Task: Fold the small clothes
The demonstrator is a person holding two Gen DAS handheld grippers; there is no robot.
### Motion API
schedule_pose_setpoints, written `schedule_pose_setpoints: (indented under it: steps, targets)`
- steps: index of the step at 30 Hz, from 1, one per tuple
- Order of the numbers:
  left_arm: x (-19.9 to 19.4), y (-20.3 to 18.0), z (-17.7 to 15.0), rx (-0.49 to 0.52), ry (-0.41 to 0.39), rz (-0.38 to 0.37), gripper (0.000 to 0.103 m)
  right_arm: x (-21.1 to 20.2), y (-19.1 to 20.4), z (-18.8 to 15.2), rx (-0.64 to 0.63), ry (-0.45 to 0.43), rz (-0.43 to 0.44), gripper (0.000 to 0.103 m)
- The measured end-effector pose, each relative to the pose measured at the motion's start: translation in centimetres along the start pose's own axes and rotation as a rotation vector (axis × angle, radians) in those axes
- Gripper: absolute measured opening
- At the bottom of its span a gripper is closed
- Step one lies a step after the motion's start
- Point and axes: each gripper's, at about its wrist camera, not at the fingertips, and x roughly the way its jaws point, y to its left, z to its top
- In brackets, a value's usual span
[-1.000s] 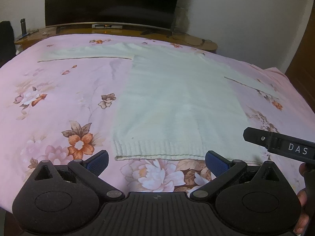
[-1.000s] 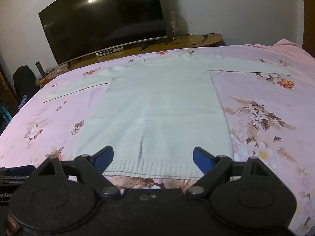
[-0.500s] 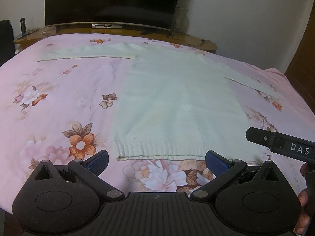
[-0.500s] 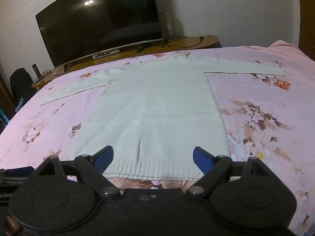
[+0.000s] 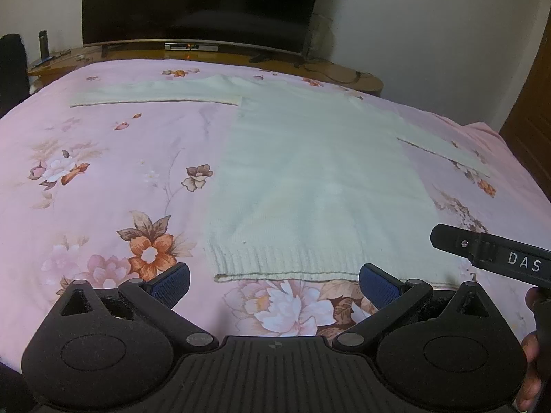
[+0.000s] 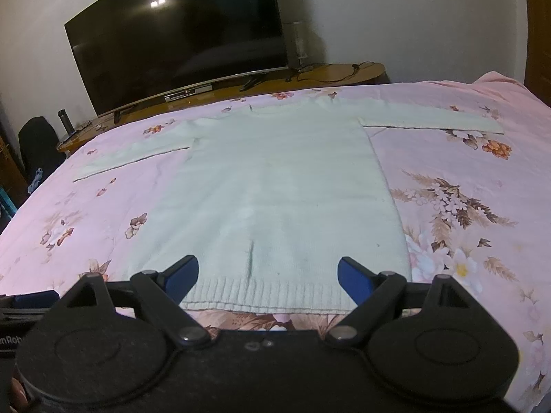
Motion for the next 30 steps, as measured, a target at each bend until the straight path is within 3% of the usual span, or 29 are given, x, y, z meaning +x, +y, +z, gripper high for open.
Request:
schedule_pose_setpoints:
  steps: [10,19,30]
  targets:
    - [-0.1,-0.8,0.2,0.027,0.014,-0.017,0.103,0.0,0.1,-0.1,0.005,0.001,-0.006,0.088]
    - [0.0,-0.8,0.3,0.016,-0.028,-0.039,0.103,-0.2,-0.6,0.1,0.027,-0.013,-0.03,0.088]
    - [0.1,-0.9,0.7,0.023,-0.035,-0.016,0.103,-0.6,-1.6,0.3,0.047,-0.031,-0.054,0.088]
